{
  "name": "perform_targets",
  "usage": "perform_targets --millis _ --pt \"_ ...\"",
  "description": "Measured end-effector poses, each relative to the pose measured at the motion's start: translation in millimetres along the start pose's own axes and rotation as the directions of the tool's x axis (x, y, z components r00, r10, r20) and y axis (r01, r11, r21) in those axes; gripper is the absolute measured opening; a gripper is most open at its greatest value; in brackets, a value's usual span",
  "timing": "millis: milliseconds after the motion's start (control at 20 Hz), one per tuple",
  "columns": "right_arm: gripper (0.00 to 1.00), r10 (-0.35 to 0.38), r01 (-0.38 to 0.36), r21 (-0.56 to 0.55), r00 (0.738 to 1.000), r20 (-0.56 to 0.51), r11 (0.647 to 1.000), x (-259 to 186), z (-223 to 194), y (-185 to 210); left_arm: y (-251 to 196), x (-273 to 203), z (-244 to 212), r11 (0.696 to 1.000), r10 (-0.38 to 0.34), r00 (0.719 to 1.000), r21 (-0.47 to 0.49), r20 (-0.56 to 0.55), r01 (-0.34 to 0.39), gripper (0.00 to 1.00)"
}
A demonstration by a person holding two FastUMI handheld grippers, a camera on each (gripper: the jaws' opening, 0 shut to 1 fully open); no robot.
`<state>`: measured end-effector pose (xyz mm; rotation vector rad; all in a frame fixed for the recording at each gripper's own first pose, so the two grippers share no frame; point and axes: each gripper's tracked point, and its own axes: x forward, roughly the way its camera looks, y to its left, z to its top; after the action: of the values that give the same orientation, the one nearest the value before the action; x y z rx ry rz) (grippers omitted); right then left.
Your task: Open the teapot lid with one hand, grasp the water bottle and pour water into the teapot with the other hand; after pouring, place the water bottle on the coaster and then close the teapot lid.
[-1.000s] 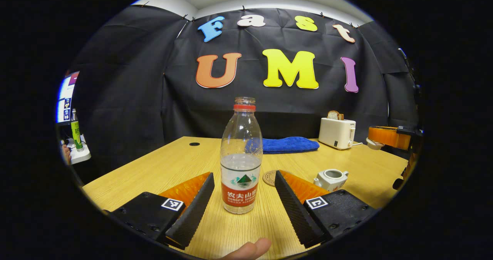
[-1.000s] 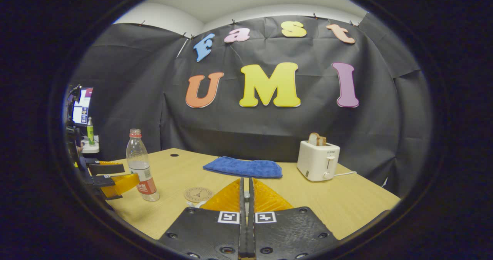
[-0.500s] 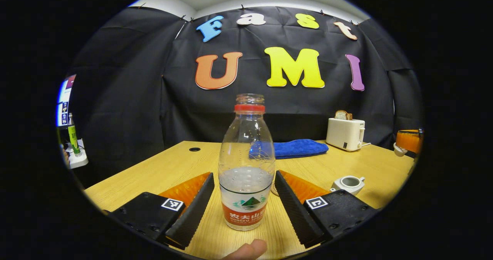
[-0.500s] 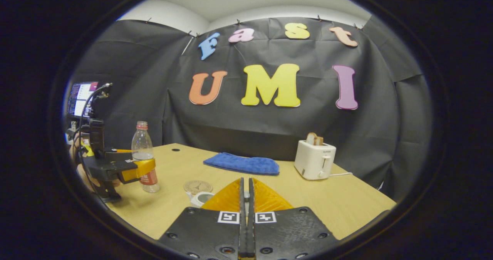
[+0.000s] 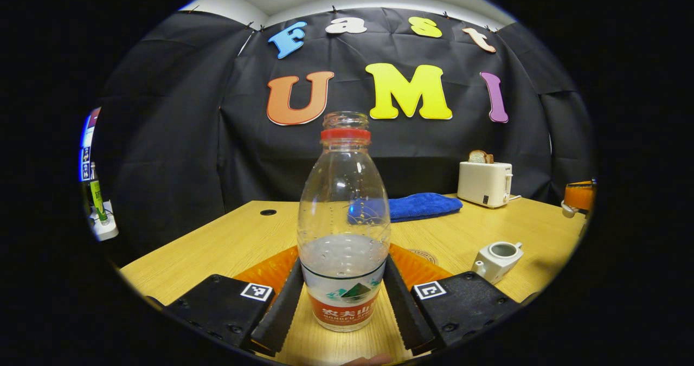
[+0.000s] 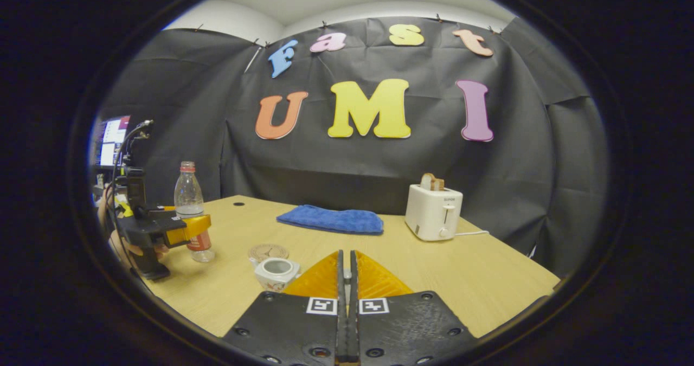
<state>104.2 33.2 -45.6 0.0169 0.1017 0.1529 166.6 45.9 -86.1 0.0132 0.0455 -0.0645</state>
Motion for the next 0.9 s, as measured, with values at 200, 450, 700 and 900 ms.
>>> perform_targets --millis 200,450,700,900 --pt "0.0 -0.011 0.011 0.014 1.0 -0.001 1.0 -8 -1 -7 6 -3 -4 0.999 0.022 0.999 0.028 -0.037 -0.021 0.78" --pt "0.0 -0.027 0.028 0.025 1.0 -0.006 0.999 -20 -2 -18 21 -13 2 0.986 0.074 0.995 0.153 -0.072 -0.062 0.78" --pt "0.0 -0.049 0.05 0.034 0.999 -0.017 0.998 -33 -7 -29 27 -20 13 0.921 0.103 0.992 0.384 -0.073 -0.068 0.77" --pt "0.0 -0.055 0.055 0.047 0.998 -0.016 0.997 -45 -10 -36 24 -20 12 0.814 0.116 0.987 0.58 -0.111 -0.03 0.82"
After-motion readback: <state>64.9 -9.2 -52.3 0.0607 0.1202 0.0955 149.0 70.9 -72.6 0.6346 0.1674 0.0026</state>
